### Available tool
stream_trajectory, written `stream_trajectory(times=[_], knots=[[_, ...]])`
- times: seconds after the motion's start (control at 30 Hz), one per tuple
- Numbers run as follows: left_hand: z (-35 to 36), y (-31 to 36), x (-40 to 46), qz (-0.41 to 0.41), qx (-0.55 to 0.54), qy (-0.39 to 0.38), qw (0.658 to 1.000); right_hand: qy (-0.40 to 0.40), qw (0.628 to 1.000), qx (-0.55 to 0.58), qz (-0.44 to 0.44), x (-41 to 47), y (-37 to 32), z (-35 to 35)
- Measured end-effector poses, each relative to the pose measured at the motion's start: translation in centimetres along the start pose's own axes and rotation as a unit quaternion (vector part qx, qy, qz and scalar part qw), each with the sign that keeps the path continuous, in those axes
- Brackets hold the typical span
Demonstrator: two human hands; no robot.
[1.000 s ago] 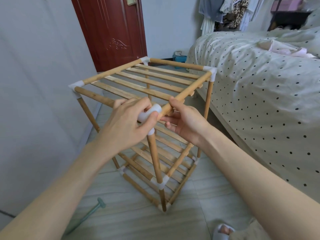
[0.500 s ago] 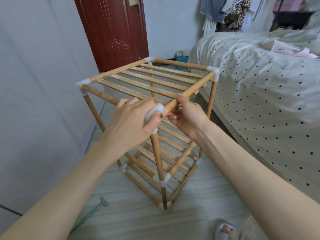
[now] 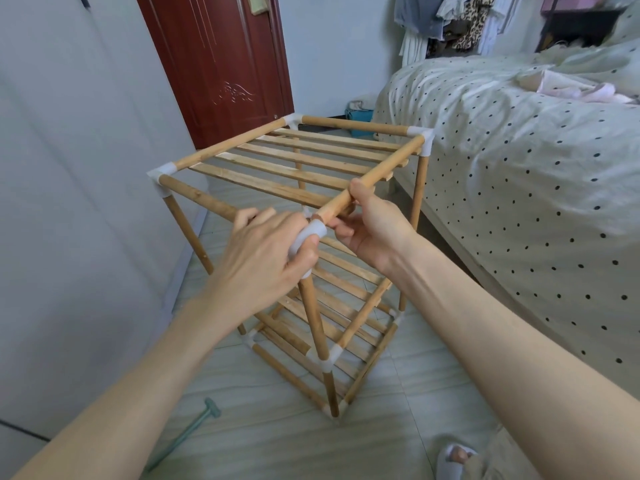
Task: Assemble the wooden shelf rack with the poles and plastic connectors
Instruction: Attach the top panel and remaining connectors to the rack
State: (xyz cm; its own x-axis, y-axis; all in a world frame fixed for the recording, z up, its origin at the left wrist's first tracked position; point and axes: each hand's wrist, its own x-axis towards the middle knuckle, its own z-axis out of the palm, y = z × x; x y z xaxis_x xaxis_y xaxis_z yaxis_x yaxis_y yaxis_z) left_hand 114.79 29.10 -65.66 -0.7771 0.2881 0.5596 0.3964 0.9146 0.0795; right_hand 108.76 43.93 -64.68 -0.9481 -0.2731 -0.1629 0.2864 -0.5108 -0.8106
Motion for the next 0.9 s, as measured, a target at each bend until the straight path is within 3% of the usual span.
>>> stream_trajectory(times=[0.5, 0.9], knots=[[0.2, 0.3, -0.6, -0.021, 0.002, 0.044, 0.999, 0.010, 1.000, 0.007, -0.028, 0.2, 1.3, 0.3], [0.1, 0.3, 0.0, -0.044, 0.027, -0.015, 0.999, 0.029, 0.999, -0.018, -0.013, -0.5, 2.4, 0.5]])
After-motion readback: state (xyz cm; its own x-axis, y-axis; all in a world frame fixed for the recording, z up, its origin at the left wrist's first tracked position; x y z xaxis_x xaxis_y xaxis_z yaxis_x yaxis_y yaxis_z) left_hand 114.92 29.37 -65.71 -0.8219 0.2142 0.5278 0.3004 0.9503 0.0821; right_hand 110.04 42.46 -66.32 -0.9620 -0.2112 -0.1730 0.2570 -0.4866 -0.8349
